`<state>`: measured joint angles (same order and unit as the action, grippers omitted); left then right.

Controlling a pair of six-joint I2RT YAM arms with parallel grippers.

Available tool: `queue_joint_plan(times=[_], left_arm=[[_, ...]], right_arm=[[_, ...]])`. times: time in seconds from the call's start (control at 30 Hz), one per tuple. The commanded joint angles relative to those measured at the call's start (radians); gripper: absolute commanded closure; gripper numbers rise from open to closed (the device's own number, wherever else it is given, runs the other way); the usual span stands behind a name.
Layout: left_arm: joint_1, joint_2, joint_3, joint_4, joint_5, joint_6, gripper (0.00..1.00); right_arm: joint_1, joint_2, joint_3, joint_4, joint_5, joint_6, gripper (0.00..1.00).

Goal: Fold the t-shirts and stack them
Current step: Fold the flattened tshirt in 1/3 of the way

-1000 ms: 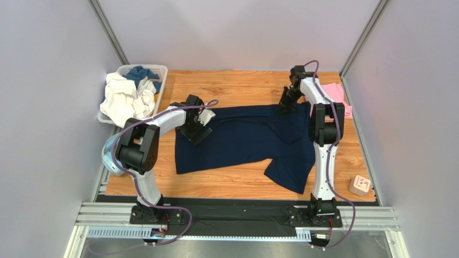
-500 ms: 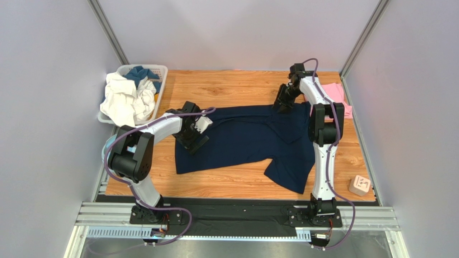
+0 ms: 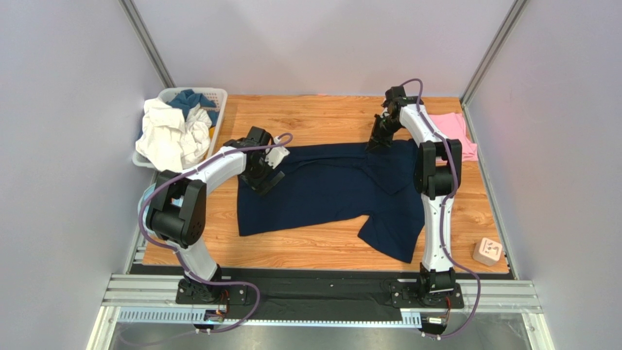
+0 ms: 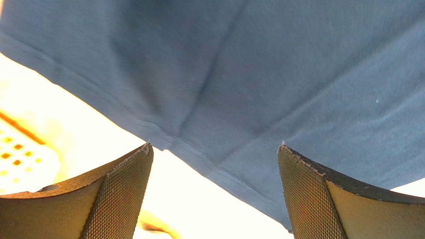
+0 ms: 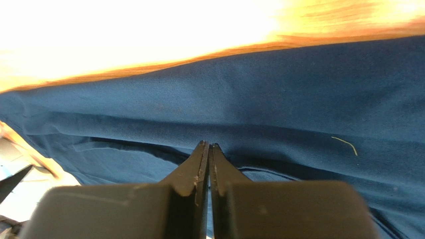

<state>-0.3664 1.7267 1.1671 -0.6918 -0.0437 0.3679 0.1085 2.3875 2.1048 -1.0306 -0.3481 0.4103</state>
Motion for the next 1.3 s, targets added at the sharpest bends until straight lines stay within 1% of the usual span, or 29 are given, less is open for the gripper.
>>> queue_joint_plan(times=[0.0,0.13,0.2,0.27,0.47,0.57,0.73,0.87,0.9,0.93,0.97,1.0,1.03,1.07,1.1,1.13,1.17,1.23,1.27], left_arm=[[-0.002,-0.032,0.065,-0.008,-0.022,0.011,0.01],[0.012,-0.026,0.124,0.003,-0.042,0.000,0.00],[0.015,0.014,0.178,0.003,-0.053,-0.001,0.00],[0.020,0.075,0.216,0.008,-0.068,-0.004,0.00],[0.023,0.255,0.422,-0.031,-0.071,-0.026,0.00],[0.023,0.316,0.472,-0.041,-0.077,-0.024,0.00],[0.023,0.384,0.511,-0.043,-0.091,-0.021,0.00],[0.023,0.402,0.531,-0.043,-0.094,-0.014,0.00],[0.023,0.404,0.537,-0.043,-0.097,-0.009,0.00],[0.024,0.407,0.542,-0.043,-0.099,-0.007,0.00],[0.024,0.407,0.558,-0.046,-0.102,-0.006,0.00],[0.027,0.409,0.566,-0.055,-0.102,-0.004,0.00],[0.029,0.407,0.575,-0.060,-0.099,-0.007,0.00],[0.030,0.404,0.583,-0.063,-0.099,-0.009,0.00],[0.034,0.401,0.585,-0.069,-0.096,-0.009,0.00],[0.037,0.390,0.583,-0.072,-0.093,-0.014,0.00],[0.040,0.384,0.573,-0.072,-0.088,-0.017,0.00],[0.047,0.361,0.556,-0.071,-0.076,-0.020,0.00],[0.049,0.356,0.536,-0.069,-0.074,-0.021,0.00]], right_arm=[[0.003,-0.053,-0.011,0.014,0.011,-0.010,1.00],[0.005,-0.091,-0.046,0.014,0.031,-0.008,1.00],[0.005,-0.120,-0.080,0.012,0.038,-0.005,1.00],[0.008,-0.148,-0.117,0.012,0.047,-0.002,1.00],[0.046,-0.304,-0.288,0.040,0.096,0.001,1.00],[0.068,-0.362,-0.348,0.047,0.103,0.008,1.00],[0.100,-0.427,-0.427,0.063,0.119,0.022,1.00],[0.108,-0.406,-0.436,0.058,0.141,0.006,1.00],[0.112,-0.393,-0.395,0.052,0.161,-0.002,0.88],[0.112,-0.375,-0.359,0.029,0.214,-0.016,0.80],[0.111,-0.343,-0.329,0.021,0.237,-0.049,0.68],[0.114,-0.324,-0.257,0.004,0.253,-0.063,0.63],[0.112,-0.312,-0.226,0.003,0.292,-0.082,0.59],[0.112,-0.289,-0.201,0.004,0.322,-0.093,0.49],[0.114,-0.280,-0.175,0.012,0.346,-0.119,0.46],[0.117,-0.271,-0.131,0.014,0.410,-0.136,0.44],[0.122,-0.258,-0.103,0.017,0.431,-0.148,0.44],[0.125,-0.220,-0.036,0.010,0.481,-0.174,0.46],[0.128,-0.206,-0.014,0.004,0.494,-0.179,0.51]])
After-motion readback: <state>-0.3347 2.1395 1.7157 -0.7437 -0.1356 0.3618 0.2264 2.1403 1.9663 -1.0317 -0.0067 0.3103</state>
